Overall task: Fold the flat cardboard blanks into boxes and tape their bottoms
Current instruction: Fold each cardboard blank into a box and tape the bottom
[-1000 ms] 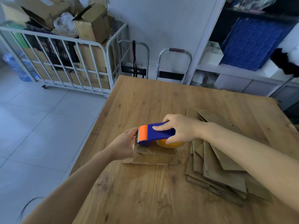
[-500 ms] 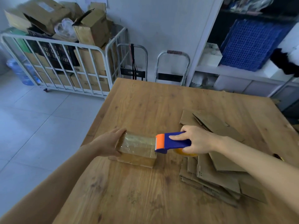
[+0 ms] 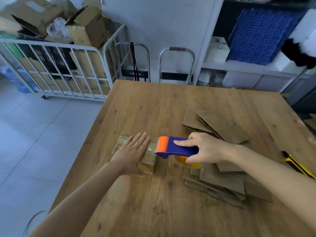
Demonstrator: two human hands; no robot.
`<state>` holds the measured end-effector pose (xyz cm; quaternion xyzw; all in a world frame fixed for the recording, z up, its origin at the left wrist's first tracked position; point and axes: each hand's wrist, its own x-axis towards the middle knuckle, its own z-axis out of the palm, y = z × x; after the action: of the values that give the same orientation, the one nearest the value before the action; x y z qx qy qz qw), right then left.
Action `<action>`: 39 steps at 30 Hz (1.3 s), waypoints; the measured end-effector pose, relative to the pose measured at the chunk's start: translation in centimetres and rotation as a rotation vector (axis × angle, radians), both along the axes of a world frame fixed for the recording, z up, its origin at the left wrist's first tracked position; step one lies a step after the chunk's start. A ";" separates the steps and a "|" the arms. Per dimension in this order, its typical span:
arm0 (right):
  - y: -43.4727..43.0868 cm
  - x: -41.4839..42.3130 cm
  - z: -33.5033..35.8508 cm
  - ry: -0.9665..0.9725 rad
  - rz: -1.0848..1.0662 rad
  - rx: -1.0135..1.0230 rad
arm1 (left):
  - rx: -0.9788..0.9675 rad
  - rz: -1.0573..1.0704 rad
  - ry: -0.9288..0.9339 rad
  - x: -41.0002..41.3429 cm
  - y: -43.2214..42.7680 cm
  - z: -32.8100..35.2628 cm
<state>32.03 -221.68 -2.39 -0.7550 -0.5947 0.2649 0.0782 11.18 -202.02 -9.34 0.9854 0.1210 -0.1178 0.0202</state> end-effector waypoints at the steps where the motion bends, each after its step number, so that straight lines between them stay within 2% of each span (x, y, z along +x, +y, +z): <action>1: -0.4 -0.1 -0.1 0.005 0.001 -0.005 | -0.004 -0.007 0.004 0.0 0.0 0.0; 7: -3.3 0.7 1.6 -0.030 -0.017 -0.030 | -0.035 -0.023 0.028 0.1 0.4 -0.1; 11: -3.2 -0.7 2.0 -0.073 -0.003 -0.101 | -0.178 0.013 -0.029 0.3 0.9 -0.1; 18: -4.2 -3.9 1.6 0.022 -0.050 -0.108 | -0.283 -0.030 -0.053 -0.6 2.2 0.6; 23: -3.7 -6.0 -0.4 -0.087 -0.034 -0.125 | -0.358 0.144 -0.163 0.7 0.8 0.7; 28: -2.6 -6.5 -0.4 -0.196 -0.008 -0.149 | -0.184 0.173 -0.133 1.4 -0.4 -0.2; 39: 1.2 -9.1 0.3 -0.236 -0.007 -0.164 | -0.114 0.187 -0.117 1.6 -0.7 -0.9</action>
<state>22.93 -220.48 -2.12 -0.7869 -0.5733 0.2218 -0.0534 12.83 -202.74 -10.23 0.9723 0.2041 -0.0644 0.0943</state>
